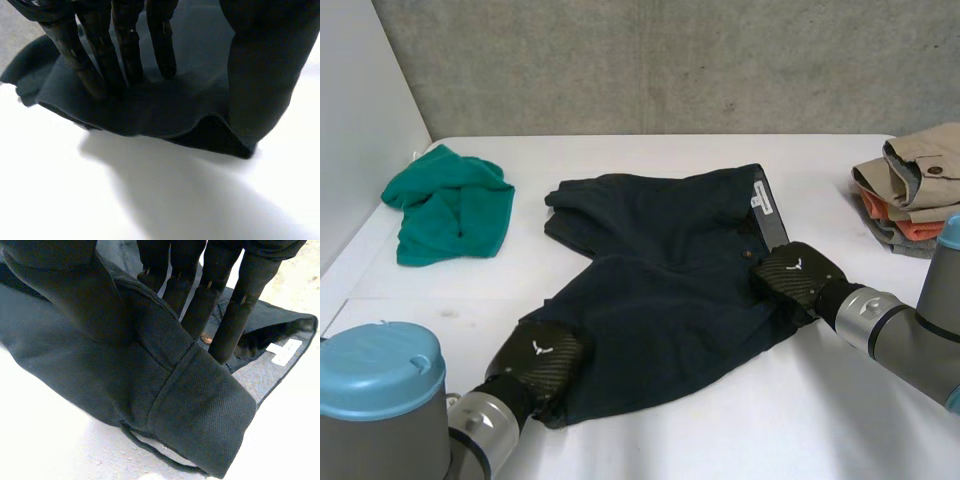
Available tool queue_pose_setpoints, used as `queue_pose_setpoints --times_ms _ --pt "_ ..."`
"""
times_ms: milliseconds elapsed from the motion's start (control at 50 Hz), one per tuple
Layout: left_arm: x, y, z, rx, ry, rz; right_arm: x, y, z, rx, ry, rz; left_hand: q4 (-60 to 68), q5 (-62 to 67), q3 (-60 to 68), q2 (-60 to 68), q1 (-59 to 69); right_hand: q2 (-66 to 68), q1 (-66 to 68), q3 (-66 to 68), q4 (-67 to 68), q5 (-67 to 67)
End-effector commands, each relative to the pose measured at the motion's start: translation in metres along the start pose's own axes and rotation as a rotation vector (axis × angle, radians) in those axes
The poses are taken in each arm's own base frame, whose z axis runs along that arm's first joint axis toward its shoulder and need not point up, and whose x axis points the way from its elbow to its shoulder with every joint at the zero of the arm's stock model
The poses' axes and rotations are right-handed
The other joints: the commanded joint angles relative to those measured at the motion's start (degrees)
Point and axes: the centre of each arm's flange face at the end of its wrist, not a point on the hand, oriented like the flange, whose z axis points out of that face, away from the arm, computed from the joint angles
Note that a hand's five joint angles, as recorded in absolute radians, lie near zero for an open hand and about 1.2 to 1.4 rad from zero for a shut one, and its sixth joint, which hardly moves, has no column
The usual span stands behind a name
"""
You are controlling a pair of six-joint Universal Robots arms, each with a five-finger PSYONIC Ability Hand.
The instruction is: Fold the laundry.
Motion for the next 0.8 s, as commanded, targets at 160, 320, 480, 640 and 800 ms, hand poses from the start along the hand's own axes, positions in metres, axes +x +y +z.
queue_pose_setpoints --times_ms 160,320,480,640,800 --pt "0.003 0.008 0.019 0.028 -0.026 0.107 0.003 -0.014 -0.01 -0.013 0.076 0.128 49.0 49.0 49.3 49.3 48.7 12.6 16.0 12.4 11.5 12.7" --pt "0.002 -0.009 0.002 0.068 0.027 0.087 -0.002 -0.033 -0.044 -0.183 0.03 0.139 49.2 49.2 49.5 49.5 48.9 12.6 16.0 12.4 11.5 12.7" --pt "0.001 -0.017 -0.042 -0.073 0.201 0.07 -0.019 -0.046 -0.109 -0.558 -0.227 -0.04 49.2 49.2 49.5 49.5 48.9 12.6 16.0 12.4 11.5 12.7" --pt "-0.002 -0.031 -0.045 -0.165 0.295 0.072 -0.024 -0.042 -0.099 -0.579 -0.286 -0.09 49.2 49.2 49.5 49.5 48.9 12.6 16.0 12.4 11.5 12.7" --pt "-0.027 -0.054 0.013 -0.09 0.16 0.094 -0.008 -0.049 -0.074 -0.473 -0.143 -0.008 49.2 49.2 49.5 49.5 48.9 12.6 16.0 12.4 11.5 12.7"
